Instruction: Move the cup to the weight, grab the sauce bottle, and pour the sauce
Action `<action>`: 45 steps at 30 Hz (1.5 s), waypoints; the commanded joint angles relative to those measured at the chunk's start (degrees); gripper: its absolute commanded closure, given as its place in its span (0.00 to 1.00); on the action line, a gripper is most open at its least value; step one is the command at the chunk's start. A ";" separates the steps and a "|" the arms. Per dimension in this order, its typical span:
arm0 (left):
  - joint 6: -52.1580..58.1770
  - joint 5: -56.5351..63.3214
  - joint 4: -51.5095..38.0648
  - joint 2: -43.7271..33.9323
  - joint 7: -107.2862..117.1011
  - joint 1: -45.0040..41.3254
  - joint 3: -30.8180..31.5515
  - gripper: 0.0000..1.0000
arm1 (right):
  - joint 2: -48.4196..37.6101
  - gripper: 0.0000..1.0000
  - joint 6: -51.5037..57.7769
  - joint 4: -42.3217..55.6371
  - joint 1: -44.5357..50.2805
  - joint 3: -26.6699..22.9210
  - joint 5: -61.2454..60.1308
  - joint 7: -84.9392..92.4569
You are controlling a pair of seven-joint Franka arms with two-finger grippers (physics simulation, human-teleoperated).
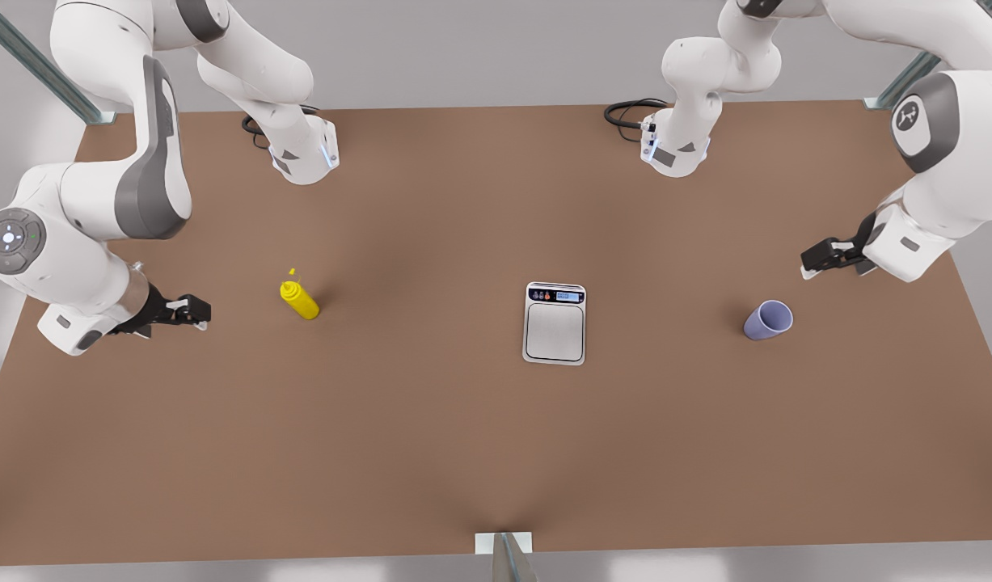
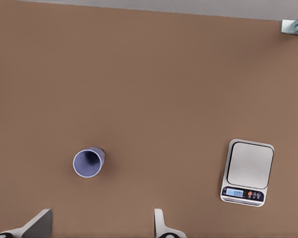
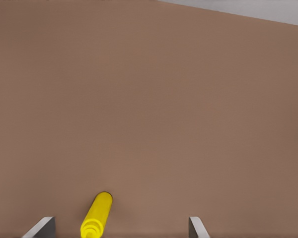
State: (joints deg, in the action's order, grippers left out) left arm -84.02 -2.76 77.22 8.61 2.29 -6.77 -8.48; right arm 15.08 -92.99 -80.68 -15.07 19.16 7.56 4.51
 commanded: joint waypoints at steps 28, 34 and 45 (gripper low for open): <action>-41.49 -0.22 42.04 7.65 -8.53 11.86 -1.45 0.00 | 17.18 0.00 -1.14 -34.89 -32.65 -0.18 -54.76 122.40; -41.93 -0.14 41.08 10.20 -8.53 12.83 -1.45 0.00 | 19.90 0.00 -3.08 -37.97 -31.16 0.09 -56.51 126.18; -44.74 -0.05 40.64 14.42 -8.53 13.18 -1.36 0.26 | 20.70 0.00 -4.13 -40.17 -26.68 0.09 -58.71 130.93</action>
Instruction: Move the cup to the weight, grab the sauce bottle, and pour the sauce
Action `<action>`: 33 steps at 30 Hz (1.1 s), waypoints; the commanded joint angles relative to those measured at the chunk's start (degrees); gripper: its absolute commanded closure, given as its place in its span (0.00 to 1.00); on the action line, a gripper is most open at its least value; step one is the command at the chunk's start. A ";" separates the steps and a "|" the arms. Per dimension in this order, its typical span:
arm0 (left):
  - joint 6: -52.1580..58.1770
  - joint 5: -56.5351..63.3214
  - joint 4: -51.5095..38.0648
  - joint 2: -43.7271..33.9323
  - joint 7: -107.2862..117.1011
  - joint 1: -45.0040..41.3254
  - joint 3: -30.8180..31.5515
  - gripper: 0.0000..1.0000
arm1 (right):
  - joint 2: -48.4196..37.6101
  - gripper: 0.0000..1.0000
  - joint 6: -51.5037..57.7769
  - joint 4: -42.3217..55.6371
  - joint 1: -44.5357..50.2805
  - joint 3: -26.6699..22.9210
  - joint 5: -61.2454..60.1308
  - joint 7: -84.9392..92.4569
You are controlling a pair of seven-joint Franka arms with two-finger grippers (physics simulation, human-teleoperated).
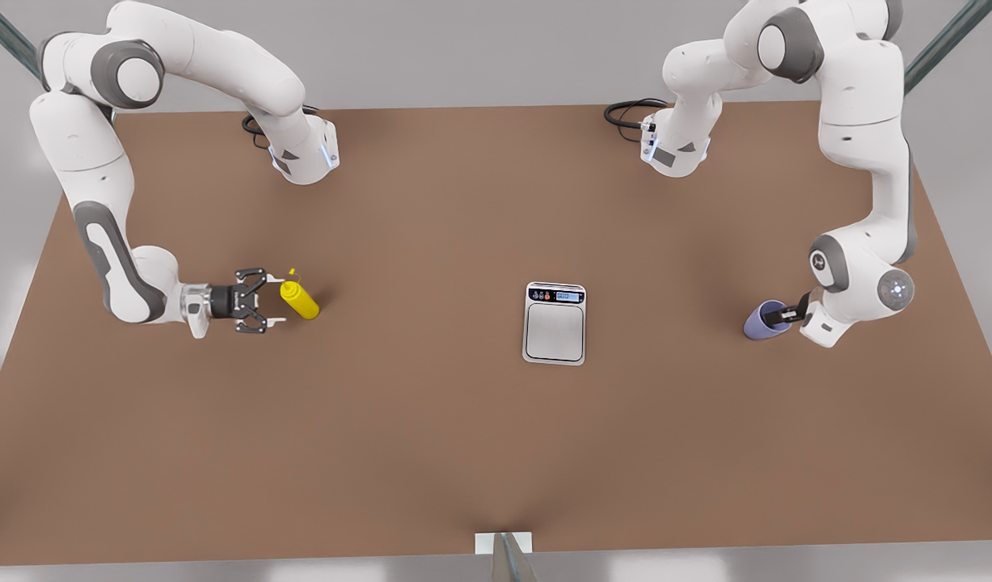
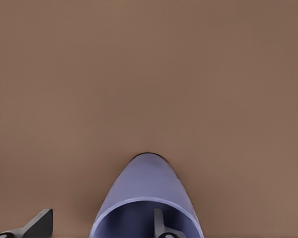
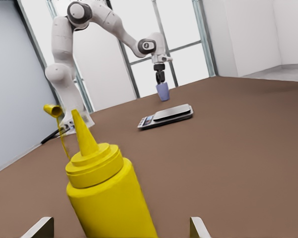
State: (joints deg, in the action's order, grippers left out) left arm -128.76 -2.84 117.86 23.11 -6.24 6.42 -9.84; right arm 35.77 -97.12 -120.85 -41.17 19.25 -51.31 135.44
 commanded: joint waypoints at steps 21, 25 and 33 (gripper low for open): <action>-0.97 0.03 -2.99 2.91 0.53 -1.14 0.44 0.79 | 0.26 0.38 -0.97 -1.50 4.78 0.26 -5.12 4.22; -0.53 -0.06 -4.31 0.63 0.35 -2.37 0.44 0.79 | 0.26 0.49 -1.14 -1.50 4.78 0.26 -5.64 4.39; 4.48 -8.50 -9.40 -2.63 2.46 -26.35 0.97 0.79 | -0.61 0.54 0.52 -1.24 4.08 0.26 -5.47 2.29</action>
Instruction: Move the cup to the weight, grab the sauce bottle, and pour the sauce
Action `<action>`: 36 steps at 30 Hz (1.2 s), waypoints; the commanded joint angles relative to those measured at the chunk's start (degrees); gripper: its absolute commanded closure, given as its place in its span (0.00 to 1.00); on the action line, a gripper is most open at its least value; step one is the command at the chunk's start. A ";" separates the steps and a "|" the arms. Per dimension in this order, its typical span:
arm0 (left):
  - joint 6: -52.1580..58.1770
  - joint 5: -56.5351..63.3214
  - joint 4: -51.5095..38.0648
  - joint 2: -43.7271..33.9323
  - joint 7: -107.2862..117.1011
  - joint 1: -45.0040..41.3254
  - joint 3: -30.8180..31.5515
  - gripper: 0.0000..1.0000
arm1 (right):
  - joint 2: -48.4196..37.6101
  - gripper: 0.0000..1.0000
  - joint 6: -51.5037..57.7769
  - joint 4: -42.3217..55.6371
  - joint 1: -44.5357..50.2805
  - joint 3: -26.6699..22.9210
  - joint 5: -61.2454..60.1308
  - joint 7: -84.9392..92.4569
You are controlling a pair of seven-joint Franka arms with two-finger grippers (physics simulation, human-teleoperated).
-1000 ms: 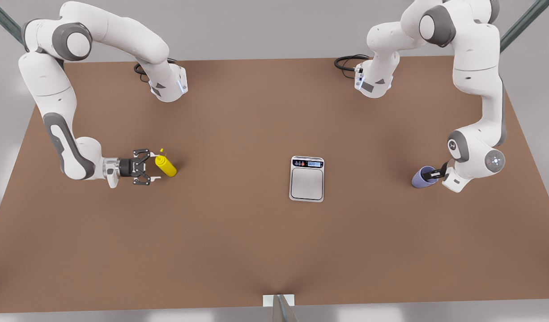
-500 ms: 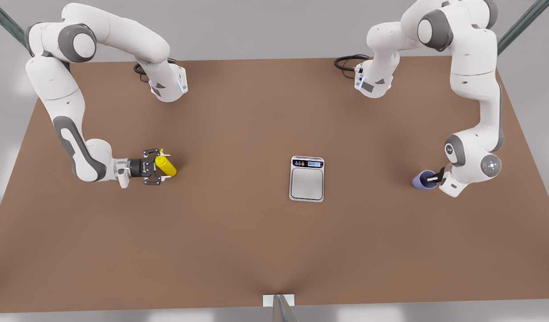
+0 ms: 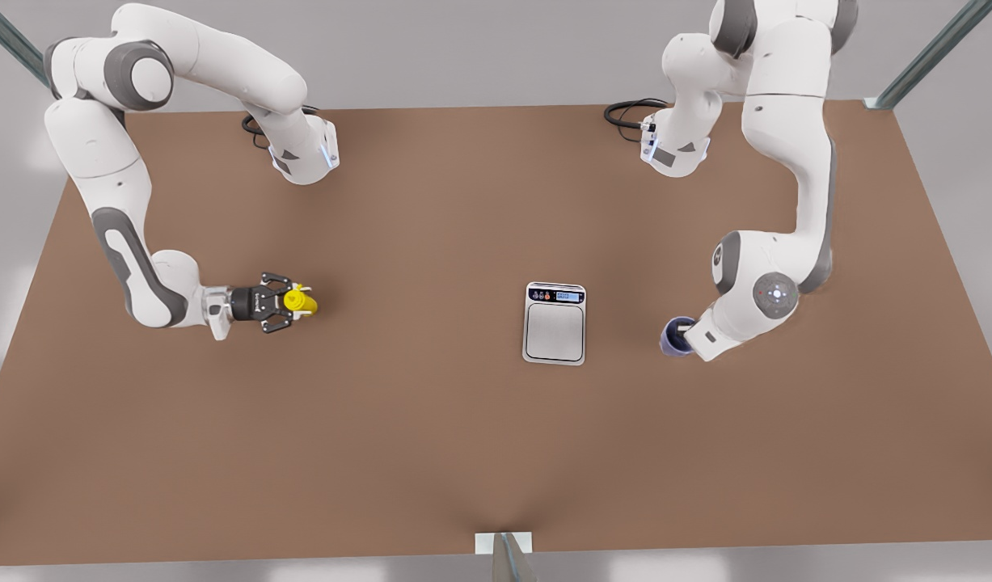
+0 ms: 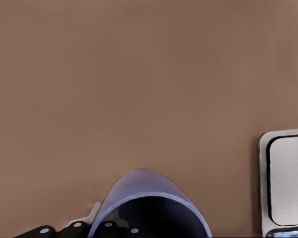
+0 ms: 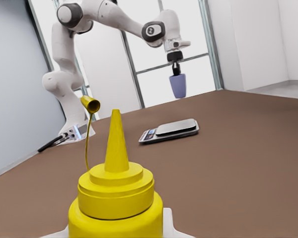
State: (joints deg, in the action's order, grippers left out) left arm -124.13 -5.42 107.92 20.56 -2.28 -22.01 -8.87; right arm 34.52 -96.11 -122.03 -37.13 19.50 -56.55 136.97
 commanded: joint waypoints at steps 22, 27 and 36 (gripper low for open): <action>-6.56 -16.11 -3.24 8.53 13.44 -13.58 3.07 0.00 | -5.34 0.54 -11.73 19.02 25.00 1.24 0.92 -27.36; -6.48 -16.02 -3.51 8.53 13.27 -12.88 3.07 0.00 | -5.16 0.54 -13.58 22.45 29.84 1.41 -0.75 -31.93; -6.04 -16.20 -3.51 8.27 10.89 -12.17 2.99 0.00 | -4.81 0.54 -19.47 27.55 37.39 1.41 -0.84 -39.32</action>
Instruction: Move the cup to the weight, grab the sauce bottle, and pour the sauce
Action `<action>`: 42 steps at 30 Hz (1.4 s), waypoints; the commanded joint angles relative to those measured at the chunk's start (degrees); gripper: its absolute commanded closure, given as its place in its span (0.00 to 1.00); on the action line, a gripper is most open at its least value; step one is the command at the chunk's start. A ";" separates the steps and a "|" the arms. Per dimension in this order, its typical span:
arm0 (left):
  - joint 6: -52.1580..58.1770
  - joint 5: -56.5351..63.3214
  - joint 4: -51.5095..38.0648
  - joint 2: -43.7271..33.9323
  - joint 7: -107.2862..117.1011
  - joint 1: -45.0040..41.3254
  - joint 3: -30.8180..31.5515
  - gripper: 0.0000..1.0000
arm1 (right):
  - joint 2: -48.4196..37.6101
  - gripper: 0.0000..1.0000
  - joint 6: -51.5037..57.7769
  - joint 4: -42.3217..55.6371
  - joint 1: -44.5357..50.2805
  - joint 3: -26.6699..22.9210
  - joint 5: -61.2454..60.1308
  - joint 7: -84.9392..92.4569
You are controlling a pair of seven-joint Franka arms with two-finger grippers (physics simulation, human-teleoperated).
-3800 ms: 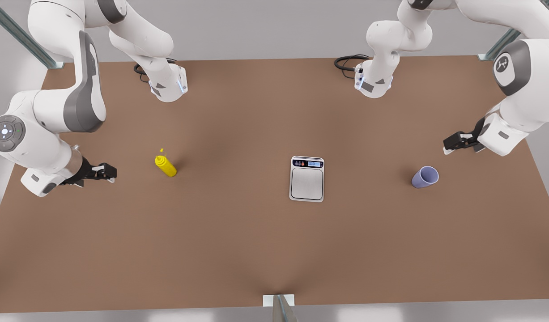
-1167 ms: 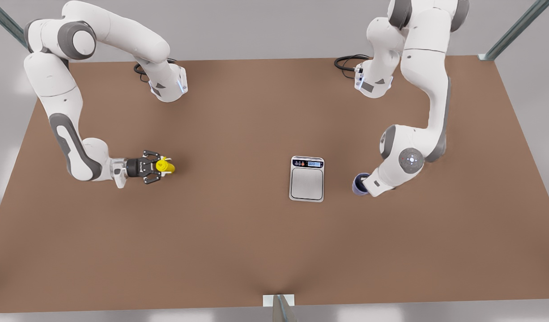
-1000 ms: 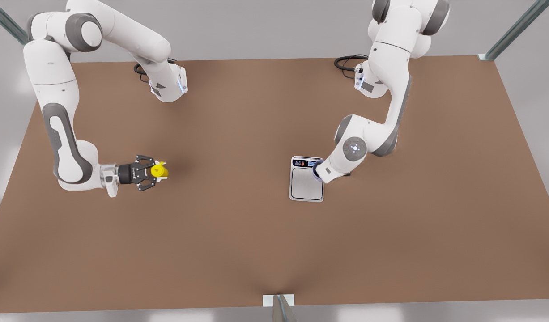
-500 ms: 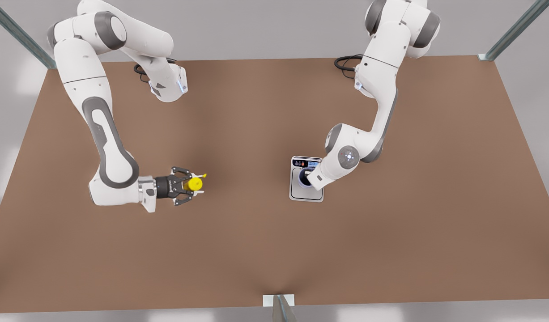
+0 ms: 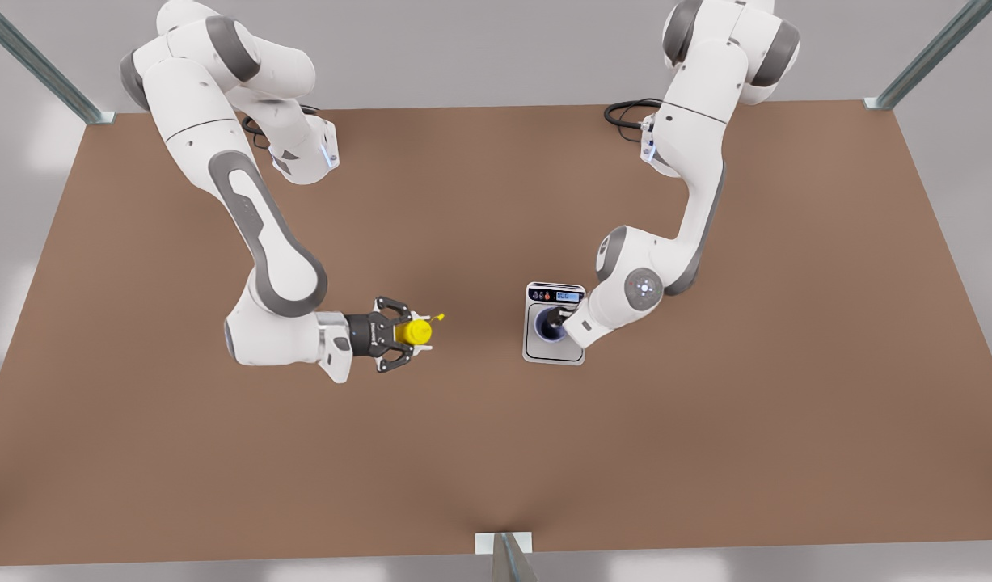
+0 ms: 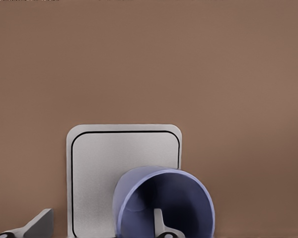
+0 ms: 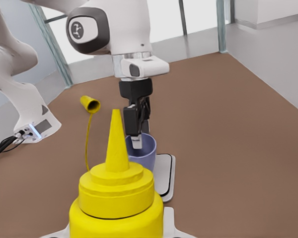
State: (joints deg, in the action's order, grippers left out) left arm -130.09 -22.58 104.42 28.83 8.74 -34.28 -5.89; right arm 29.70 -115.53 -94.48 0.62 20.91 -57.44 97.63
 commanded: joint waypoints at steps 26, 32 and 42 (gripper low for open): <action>25.29 5.78 -7.81 -10.98 0.22 4.11 -7.73 0.00 | 7.21 0.54 -10.33 13.79 14.31 -1.39 9.71 -22.30; 40.44 22.41 -18.81 -23.21 -8.30 21.80 -5.45 0.00 | 9.41 0.54 -10.25 20.47 26.88 -9.30 30.28 -46.47; 40.88 22.14 -18.90 -21.02 -8.13 21.19 -5.45 0.00 | 12.58 0.54 -6.64 25.49 33.57 -12.29 37.22 -51.22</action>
State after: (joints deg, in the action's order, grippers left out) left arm -89.21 -0.64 85.45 8.10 0.68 -13.02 -11.32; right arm 41.67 -121.84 -69.35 34.14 9.33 -20.34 46.58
